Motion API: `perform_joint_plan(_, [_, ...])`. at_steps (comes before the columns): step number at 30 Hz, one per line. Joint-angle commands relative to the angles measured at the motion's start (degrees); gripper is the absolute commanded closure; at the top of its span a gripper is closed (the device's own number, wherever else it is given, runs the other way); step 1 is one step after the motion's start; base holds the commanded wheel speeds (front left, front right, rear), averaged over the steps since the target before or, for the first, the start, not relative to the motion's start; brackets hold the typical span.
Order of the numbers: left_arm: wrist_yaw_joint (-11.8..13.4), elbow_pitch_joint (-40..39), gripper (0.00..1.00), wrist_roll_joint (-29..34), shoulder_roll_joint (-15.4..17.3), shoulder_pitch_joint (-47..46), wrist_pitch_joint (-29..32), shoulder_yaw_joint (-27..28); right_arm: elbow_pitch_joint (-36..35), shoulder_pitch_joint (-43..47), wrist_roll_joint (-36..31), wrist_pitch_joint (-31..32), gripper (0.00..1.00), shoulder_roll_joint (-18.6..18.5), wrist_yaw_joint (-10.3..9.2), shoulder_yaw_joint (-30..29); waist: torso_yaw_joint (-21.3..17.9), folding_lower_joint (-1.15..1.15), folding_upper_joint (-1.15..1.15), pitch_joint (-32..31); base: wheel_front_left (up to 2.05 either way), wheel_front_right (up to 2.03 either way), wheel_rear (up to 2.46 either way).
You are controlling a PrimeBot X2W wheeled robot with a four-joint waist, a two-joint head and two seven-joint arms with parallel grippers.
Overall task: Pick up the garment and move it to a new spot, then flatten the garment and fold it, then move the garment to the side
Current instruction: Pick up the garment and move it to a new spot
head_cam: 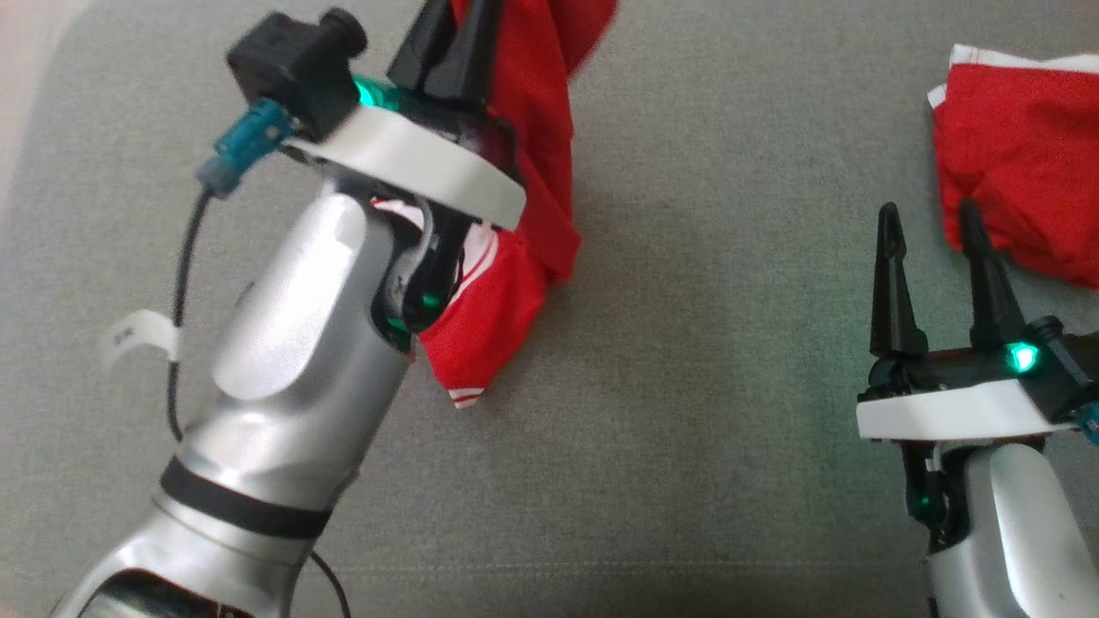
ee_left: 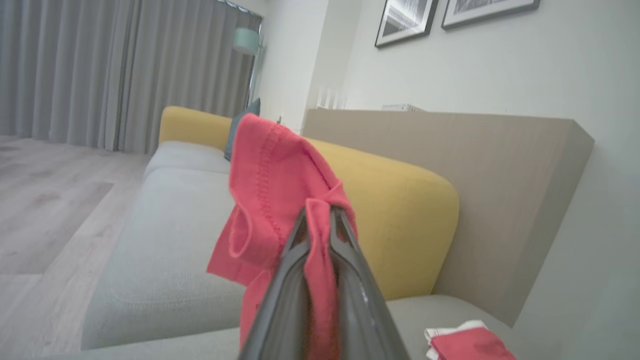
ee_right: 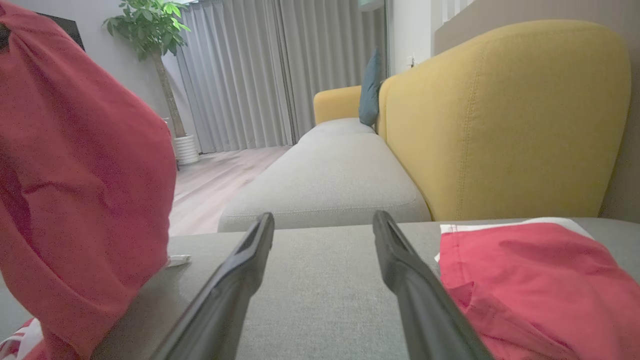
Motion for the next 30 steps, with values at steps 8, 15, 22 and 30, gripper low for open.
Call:
perform_joint_plan(8, [1.0,11.3,0.0,3.9,0.2,2.1,-0.2,-4.5,-0.7,-2.6,0.9,-1.4,0.0,-0.1,0.22,1.8,-2.1,0.0,0.0,2.9,0.0,0.0,0.0])
perform_joint_plan(15, [-1.5,12.8,0.0,3.3,-0.6,1.9,-0.5,-5.1,0.3,-3.1,0.9,-1.6,0.0,-0.1,0.22,1.1,-1.6,0.0,0.0,3.0,0.0,0.0,0.0])
perform_joint_plan(22, [-2.1,8.1,0.0,3.3,-0.7,3.5,-0.5,-3.1,1.3,-2.9,0.5,-1.7,0.0,-0.1,0.22,1.4,0.5,0.0,0.0,0.5,0.0,0.0,0.0])
perform_joint_plan(30, [0.1,2.6,0.0,5.0,-0.8,3.8,-0.5,-2.7,1.9,-2.6,1.0,-1.7,0.0,-0.1,0.22,2.6,-0.2,0.0,0.0,-2.8,0.0,0.0,0.0])
